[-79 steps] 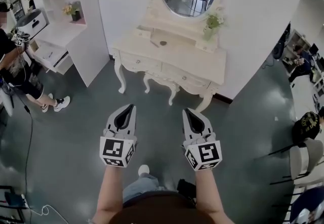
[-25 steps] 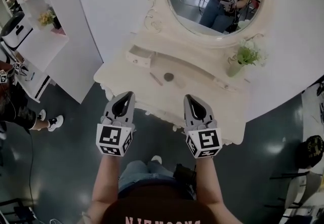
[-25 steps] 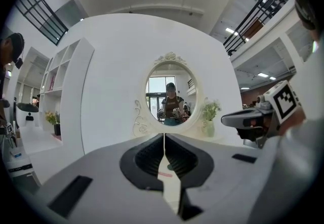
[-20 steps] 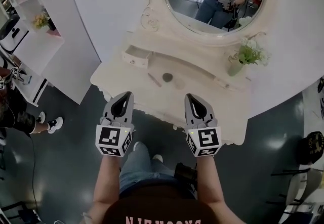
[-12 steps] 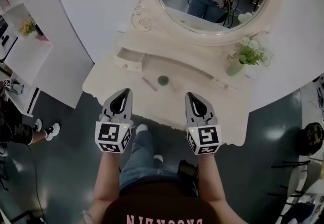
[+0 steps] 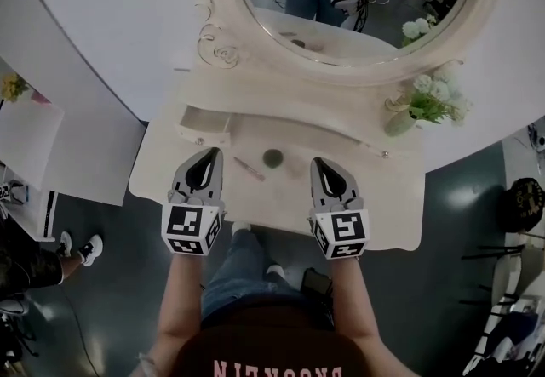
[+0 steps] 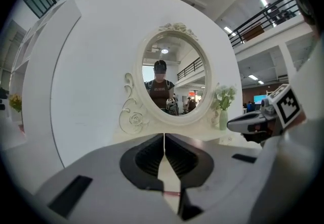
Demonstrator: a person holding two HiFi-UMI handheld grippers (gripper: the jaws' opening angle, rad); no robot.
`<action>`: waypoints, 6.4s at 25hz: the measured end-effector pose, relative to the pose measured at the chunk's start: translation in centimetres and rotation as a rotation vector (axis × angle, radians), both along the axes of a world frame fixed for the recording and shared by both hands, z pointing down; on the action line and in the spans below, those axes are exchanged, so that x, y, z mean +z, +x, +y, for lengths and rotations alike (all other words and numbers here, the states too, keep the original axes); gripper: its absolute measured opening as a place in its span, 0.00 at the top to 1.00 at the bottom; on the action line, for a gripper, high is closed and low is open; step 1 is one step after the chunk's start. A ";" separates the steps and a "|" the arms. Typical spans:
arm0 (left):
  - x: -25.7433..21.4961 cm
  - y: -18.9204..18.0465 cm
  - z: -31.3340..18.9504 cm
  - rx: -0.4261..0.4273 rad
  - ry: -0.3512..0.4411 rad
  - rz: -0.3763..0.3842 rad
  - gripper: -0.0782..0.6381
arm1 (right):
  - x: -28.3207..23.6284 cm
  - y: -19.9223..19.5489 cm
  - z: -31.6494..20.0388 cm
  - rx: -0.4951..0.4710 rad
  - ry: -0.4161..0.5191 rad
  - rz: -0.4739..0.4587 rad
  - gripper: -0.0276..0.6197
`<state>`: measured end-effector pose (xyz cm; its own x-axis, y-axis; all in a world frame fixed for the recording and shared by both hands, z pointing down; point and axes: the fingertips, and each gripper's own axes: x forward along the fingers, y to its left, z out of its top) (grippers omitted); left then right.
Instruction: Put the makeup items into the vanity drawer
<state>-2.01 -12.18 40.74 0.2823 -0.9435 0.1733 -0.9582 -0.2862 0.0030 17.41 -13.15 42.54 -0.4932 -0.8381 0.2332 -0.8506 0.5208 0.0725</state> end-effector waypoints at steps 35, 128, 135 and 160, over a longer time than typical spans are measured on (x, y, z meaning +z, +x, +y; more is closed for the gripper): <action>8.7 -0.4 -7.4 0.144 -0.218 0.006 0.88 | 13.2 1.1 -4.0 0.229 -0.390 0.007 0.72; 4.7 -29.2 -6.0 -0.309 -0.130 -0.005 0.88 | 10.0 -24.6 -12.2 -0.111 -0.342 0.058 0.64; 4.3 -28.6 -6.6 -0.292 -0.120 -0.006 0.88 | 9.1 -24.3 -12.6 -0.110 -0.314 0.063 0.64; -0.2 -23.2 -8.0 -0.207 -0.007 0.001 0.88 | 2.8 -17.2 -12.2 0.011 -0.149 0.020 0.96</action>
